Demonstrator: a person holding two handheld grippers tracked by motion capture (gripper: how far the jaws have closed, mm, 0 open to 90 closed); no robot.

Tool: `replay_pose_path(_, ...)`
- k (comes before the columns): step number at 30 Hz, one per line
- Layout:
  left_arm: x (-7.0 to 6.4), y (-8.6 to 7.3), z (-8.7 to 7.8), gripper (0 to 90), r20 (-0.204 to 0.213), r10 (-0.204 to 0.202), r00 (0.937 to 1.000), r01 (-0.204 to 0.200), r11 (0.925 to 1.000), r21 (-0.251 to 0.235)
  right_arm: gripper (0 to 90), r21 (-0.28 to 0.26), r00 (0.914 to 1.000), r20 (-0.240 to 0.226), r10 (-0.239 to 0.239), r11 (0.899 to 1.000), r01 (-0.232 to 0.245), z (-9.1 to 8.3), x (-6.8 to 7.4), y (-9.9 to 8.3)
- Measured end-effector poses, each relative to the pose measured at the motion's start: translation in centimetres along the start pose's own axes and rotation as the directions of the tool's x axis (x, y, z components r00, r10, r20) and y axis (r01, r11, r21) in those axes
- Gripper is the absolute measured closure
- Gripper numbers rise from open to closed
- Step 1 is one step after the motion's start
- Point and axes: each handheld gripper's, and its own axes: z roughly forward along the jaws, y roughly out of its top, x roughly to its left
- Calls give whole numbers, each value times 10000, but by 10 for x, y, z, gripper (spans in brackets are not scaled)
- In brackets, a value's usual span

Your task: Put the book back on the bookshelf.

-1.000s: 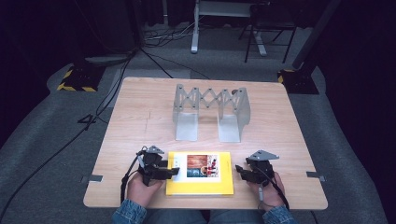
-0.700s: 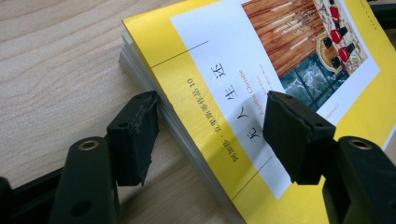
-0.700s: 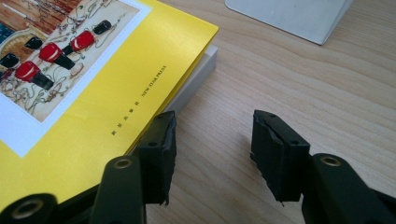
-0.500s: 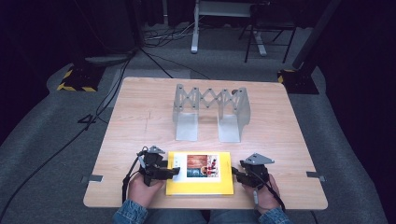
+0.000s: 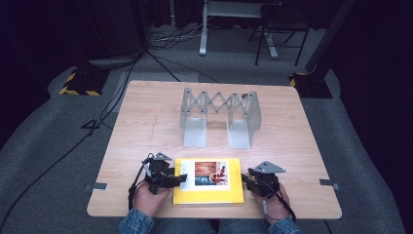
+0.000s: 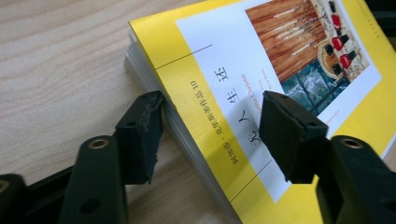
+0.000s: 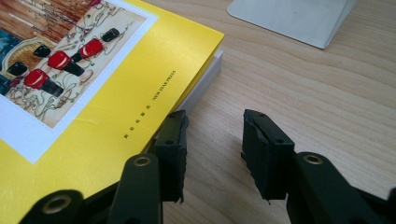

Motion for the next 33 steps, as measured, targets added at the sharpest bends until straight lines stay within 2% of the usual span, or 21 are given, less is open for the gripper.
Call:
replay_pose_path(5,2,-1,-8,487,833,6,9965,61,9968,-801,612,-104,10000,42,34,9999,-34,0,0,-1)
replay_pose_path(7,3,-2,-10,498,1333,-58,9911,196,9945,-1024,613,-122,10000,46,40,9999,-39,1,1,-1)
replay_pose_path(9,5,-4,-13,520,1851,-138,9826,382,9910,-1286,616,-148,10000,70,49,9999,-48,1,1,-1)
replay_pose_path(10,6,-4,-13,540,1962,-162,9804,435,9898,-1356,618,-166,10000,83,53,9998,-51,1,1,-1)
replay_pose_path(11,7,-4,-13,560,1807,-189,9834,433,9903,-1321,618,-189,9999,107,53,9998,-51,1,1,-1)
replay_pose_path(12,6,-4,-12,590,1364,-278,9903,442,9919,-1188,619,-210,9999,114,37,9998,-35,1,2,-2)
replay_pose_path(13,7,-4,-11,607,1021,-337,9942,438,9941,-990,620,-223,9999,110,39,9997,-36,1,2,-2)
replay_pose_path(15,8,-5,-8,600,1114,-613,9919,703,9944,-785,622,-236,9999,118,62,9997,-59,1,2,-2)
replay_pose_path(18,6,-5,-12,602,1566,-452,9866,617,9929,-1019,624,-275,9998,164,98,9996,-93,1,2,-3)
replay_pose_path(20,4,-6,-16,602,2205,-296,9749,626,9875,-1444,629,-267,9998,163,92,9996,-88,1,2,-3)
replay_pose_path(21,5,-6,-17,604,2743,-76,9616,567,9835,-1718,634,-269,9998,176,93,9996,-88,1,3,-3)
replay_pose_path(22,6,-6,-16,620,3313,-37,9435,647,9828,-1732,635,-272,9998,182,96,9996,-91,1,3,-3)
replay_pose_path(23,4,-6,-15,633,3373,-18,9414,635,9831,-1719,637,-275,9998,201,89,9996,-83,1,3,-3)
replay_pose_path(24,1,-5,-13,656,2836,161,9588,320,9859,-1640,637,-273,9997,207,84,9996,-79,1,3,-3)
replay_pose_path(25,-3,-5,-13,697,2463,315,9687,71,9880,-1542,638,-276,9997,222,62,9996,-56,1,3,-3)
replay_pose_path(26,-4,-4,-13,715,2157,493,9752,-168,9886,-1499,636,-276,9997,239,50,9996,-43,1,4,-3)
replay_pose_path(27,-6,-4,-13,755,1938,413,9802,-145,9903,-1379,635,-277,9997,233,54,9996,-47,1,3,-3)
replay_pose_path(30,-7,-3,-16,804,1976,474,9791,-206,9906,-1354,629,-275,9997,221,67,9996,-61,1,3,-3)
replay_pose_path(33,-10,-1,-18,821,1790,689,9814,-457,9904,-1305,599,-261,9996,253,147,9996,-140,1,2,-3)
